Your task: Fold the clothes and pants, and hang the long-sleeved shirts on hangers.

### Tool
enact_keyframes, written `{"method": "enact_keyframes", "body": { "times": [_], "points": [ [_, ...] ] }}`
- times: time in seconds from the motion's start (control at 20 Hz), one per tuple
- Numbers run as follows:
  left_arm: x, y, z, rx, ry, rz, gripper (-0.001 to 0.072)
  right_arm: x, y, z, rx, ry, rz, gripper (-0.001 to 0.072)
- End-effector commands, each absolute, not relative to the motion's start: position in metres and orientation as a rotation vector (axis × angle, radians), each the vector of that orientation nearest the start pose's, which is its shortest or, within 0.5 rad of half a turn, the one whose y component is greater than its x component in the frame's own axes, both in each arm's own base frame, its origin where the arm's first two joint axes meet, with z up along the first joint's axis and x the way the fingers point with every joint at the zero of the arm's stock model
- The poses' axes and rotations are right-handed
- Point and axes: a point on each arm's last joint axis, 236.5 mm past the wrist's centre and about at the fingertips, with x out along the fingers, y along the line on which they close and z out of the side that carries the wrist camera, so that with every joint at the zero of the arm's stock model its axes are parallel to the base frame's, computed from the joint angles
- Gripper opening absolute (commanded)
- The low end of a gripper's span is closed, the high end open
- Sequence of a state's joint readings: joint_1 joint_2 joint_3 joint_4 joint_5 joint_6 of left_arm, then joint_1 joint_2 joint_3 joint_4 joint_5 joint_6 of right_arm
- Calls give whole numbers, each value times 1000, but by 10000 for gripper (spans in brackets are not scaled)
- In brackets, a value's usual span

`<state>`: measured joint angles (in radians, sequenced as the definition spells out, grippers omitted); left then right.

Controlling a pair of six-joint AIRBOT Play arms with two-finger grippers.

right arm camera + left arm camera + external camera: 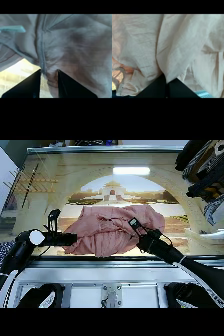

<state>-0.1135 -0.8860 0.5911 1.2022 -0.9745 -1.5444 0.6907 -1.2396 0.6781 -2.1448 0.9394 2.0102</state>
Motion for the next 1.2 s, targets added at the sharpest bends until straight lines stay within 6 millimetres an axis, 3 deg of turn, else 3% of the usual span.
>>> {"method": "enact_keyframes", "body": {
  "times": [0.0, 0.1, 0.15, 0.3, 0.5, 0.55, 0.7, 0.95, 1.0, 1.05, 1.1, 1.15],
  "points": [
    [260, -101, -40, -277, 1285, -246, 5, 297, 88, -92, -655, 1219, 69, 224],
    [260, -100, -40, -275, 1284, -245, 5, 301, 70, -77, -628, 1222, 18, 186],
    [260, -100, -40, -274, 1283, -245, 5, 305, 63, -64, -602, 1201, 6, 8],
    [265, -100, -30, -261, 1270, -254, 5, 304, 51, -26, -457, 1156, 22, 6],
    [289, -105, 11, -225, 1187, -298, 5, 252, 66, -16, -111, 1324, 174, 6],
    [297, -106, 20, -223, 1167, -302, 5, 249, 70, -13, -25, 1334, 191, 8],
    [308, -111, 33, -190, 1209, -340, 5, 259, 58, -5, 72, 1303, 142, 7],
    [322, -117, 22, -184, 1351, -362, 6, 270, 45, 4, 91, 1273, 104, 7],
    [328, -119, 21, -195, 1354, -363, 28, 270, 44, 4, 84, 1271, 100, 7],
    [334, -120, 23, -194, 1348, -364, 189, 274, 41, 5, 72, 1256, 91, 7],
    [338, -122, 25, -193, 1337, -366, 262, 280, 36, 6, 55, 1231, 75, 7],
    [343, -126, 29, -190, 1318, -371, 255, 287, 26, 6, 33, 1210, 38, 7]
  ]
}}
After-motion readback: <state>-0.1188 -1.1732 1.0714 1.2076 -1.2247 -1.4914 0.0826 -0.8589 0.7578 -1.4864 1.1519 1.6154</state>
